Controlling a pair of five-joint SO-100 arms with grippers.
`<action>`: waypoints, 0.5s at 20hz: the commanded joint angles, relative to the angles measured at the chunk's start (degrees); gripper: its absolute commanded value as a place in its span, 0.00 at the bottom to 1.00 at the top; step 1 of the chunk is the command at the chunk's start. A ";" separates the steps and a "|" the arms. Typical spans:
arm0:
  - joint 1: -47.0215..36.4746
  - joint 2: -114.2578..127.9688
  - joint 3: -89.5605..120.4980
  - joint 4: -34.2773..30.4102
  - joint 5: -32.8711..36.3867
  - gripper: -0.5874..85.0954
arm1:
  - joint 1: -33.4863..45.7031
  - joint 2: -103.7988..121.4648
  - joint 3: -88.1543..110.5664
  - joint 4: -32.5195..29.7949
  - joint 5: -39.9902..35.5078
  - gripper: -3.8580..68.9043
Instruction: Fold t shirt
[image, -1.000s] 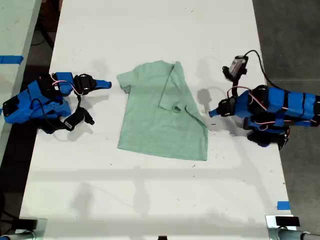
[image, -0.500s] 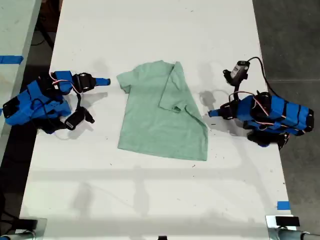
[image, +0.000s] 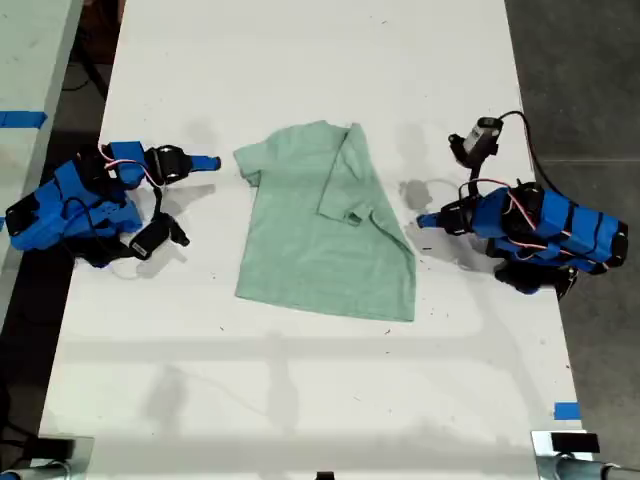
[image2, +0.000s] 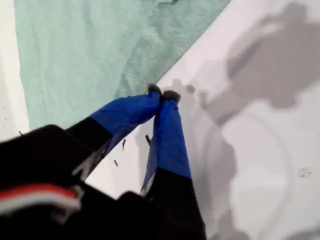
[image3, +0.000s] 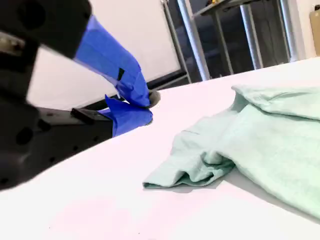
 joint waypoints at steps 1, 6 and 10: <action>-0.44 0.35 1.14 -0.09 -0.97 0.00 | 0.35 0.70 2.90 0.35 2.99 0.06; -1.85 0.35 1.23 0.44 -1.05 0.00 | 0.97 0.79 3.08 1.41 5.45 0.06; -1.93 0.35 1.23 0.62 -1.05 0.00 | -0.35 0.79 2.99 0.97 4.66 0.06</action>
